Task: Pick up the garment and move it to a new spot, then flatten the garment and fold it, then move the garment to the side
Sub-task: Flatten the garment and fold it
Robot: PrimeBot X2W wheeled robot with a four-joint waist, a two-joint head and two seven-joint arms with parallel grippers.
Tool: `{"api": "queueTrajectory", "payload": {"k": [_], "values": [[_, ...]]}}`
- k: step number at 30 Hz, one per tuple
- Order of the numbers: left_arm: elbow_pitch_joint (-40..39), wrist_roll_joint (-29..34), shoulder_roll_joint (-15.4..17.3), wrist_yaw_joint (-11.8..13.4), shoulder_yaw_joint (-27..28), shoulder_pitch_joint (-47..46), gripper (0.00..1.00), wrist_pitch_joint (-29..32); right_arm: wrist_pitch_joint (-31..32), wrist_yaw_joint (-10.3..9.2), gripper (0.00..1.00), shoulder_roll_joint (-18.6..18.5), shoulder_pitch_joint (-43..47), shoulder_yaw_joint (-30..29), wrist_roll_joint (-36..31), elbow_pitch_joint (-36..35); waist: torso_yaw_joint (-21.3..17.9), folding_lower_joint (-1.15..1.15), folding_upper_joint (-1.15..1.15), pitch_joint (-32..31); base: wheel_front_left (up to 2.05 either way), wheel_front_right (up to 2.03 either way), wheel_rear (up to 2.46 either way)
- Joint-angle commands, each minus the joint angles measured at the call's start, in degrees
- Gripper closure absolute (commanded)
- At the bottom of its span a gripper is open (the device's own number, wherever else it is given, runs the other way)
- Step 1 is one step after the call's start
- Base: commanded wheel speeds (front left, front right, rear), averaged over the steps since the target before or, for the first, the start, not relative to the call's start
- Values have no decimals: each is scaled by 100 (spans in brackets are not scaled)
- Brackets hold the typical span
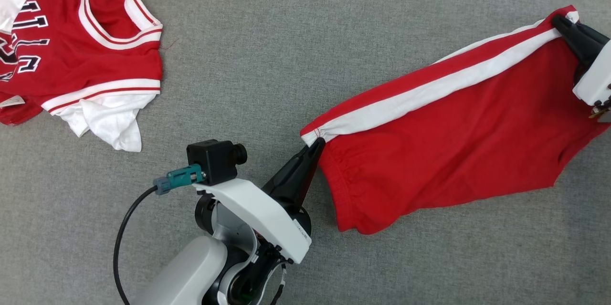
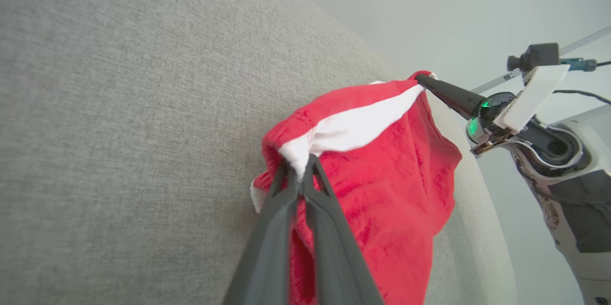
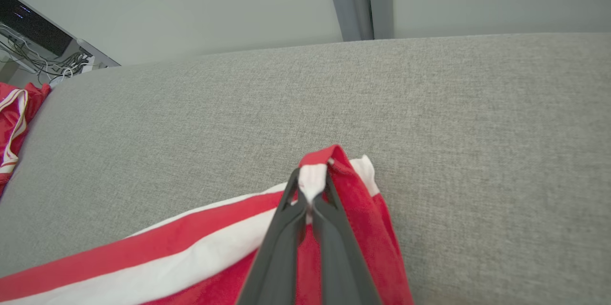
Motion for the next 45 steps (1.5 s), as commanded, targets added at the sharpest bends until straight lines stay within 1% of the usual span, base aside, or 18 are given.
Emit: {"api": "queueTrajectory", "payload": {"k": [1, 6, 10, 11, 12, 13, 14, 17, 21, 25, 27, 31, 33, 35, 40, 44, 45], "values": [[-60, -2, 44, -6, -21, 83, 100, -7, -66, 1, 100, -60, 70, 28, 92, 20, -30, 0, 0, -62, 0, 0, 0], [-213, -80, 147, 39, -17, 258, 100, 46, -142, 1, 100, -211, 252, 134, 186, 84, -66, 0, 0, -190, 0, 0, 0], [-207, -116, 164, 76, 9, 160, 100, 129, -116, 1, 100, -196, 35, 246, 93, 211, -20, 0, 0, -122, 0, 0, 0], [-143, -96, 154, 106, 35, 77, 100, 142, -194, 1, 89, -154, -91, 314, 24, 256, -2, 0, 0, -83, 0, 0, 0], [-103, -74, 135, 128, 46, 46, 82, 131, -244, 1, 29, -134, -157, 326, -5, 291, 7, 0, 0, -67, 0, 0, 0], [-63, -50, 123, 139, 51, 12, 44, 119, -256, 1, 0, -104, -201, 344, -29, 355, 14, 0, 0, -58, 0, 0, 0], [-24, -39, 108, 134, 57, -28, 0, 108, -302, 1, 0, -84, -255, 378, -59, 391, 18, 0, 0, -54, 0, 0, 0], [88, -27, 72, 122, 74, -113, 0, 77, -449, 1, 0, -38, -346, 446, -107, 506, 6, 0, 0, -85, 0, 0, 0], [185, -27, 80, 125, 104, -102, 0, 40, -928, 1, 0, -54, -408, 451, -118, 518, -81, 0, 0, -175, 0, 0, 0], [217, 94, 179, 210, 111, 106, 0, -101, -1207, 1, 0, -142, -325, 440, -37, 556, -214, 0, 0, -328, 0, 0, 0], [127, 361, 286, 263, 120, 172, 0, -378, -1285, 1, 0, -233, -164, 538, -111, 554, -280, 0, 0, -441, 0, 0, 0], [-8, 1044, 451, 638, 161, 480, 0, -1145, -1166, 1, 0, -424, 191, 820, -378, 516, -367, 0, 0, -576, 0, 0, 0], [-83, 1284, 403, 777, 160, 636, 0, -1511, -1079, 1, 0, -400, 360, 894, -474, 497, -388, 0, 0, -578, 0, 0, 0], [-77, 1482, 377, 895, 171, 776, 0, -1754, -980, 1, 0, -332, 491, 949, -569, 494, -386, 0, 0, -547, 0, 0, 0], [55, 2001, 230, 991, 103, 912, 0, -1996, -859, 1, 0, -176, 553, 852, -906, 631, -282, 0, 0, -393, 0, 0, 0], [187, 2205, 69, 863, 159, 948, 0, -2037, -708, 1, 0, -52, 512, 775, -1197, 868, -158, 0, 0, -311, 0, 0, 0], [187, 2205, 69, 863, 159, 948, 0, -2037, -708, 1, 0, -52, 512, 775, -1197, 868, -158, 0, 0, -311, 0, 0, 0]]}}
